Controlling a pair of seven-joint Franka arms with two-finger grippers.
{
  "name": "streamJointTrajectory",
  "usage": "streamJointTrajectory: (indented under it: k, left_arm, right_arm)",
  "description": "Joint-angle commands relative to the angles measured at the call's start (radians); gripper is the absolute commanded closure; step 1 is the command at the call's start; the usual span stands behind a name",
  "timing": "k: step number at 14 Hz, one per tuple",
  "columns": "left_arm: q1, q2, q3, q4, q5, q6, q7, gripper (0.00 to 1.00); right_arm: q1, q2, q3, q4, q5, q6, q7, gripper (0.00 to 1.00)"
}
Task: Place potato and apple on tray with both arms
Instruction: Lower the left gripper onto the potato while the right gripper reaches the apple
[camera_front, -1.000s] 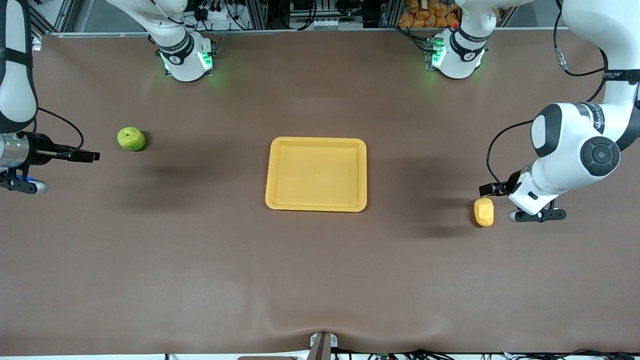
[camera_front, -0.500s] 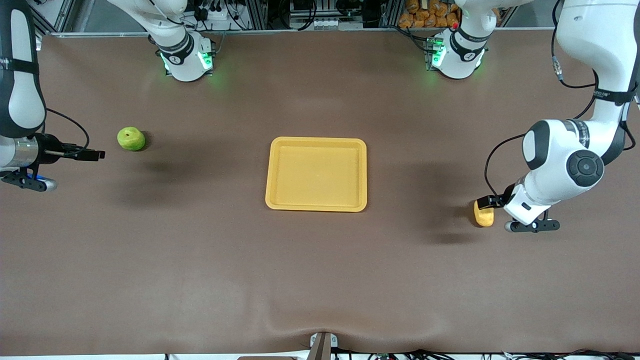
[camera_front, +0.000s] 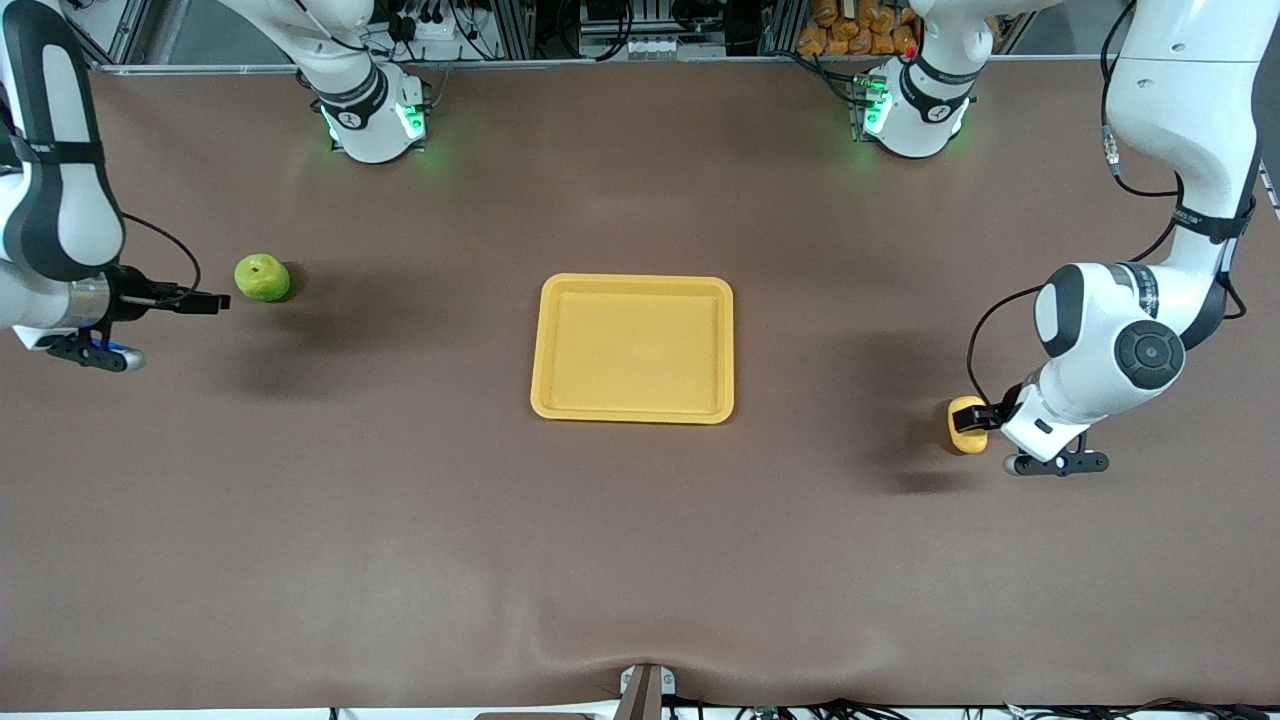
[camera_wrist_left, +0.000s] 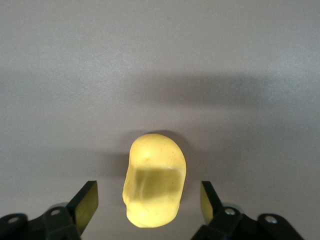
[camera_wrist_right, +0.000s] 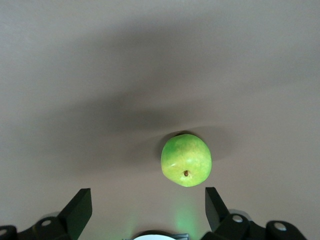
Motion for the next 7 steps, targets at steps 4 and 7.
streamJointTrajectory:
  k: [4, 7]
  left_arm:
    - [0.003, 0.027, -0.001, 0.005, 0.021, 0.028, -0.004, 0.12]
    - [0.005, 0.038, -0.001, 0.005, 0.021, 0.037, -0.004, 0.14]
  right_arm:
    - [-0.014, -0.098, 0.011, -0.189, -0.037, 0.135, -0.017, 0.0]
    - [-0.016, -0.098, 0.011, -0.205, -0.071, 0.143, -0.017, 0.0]
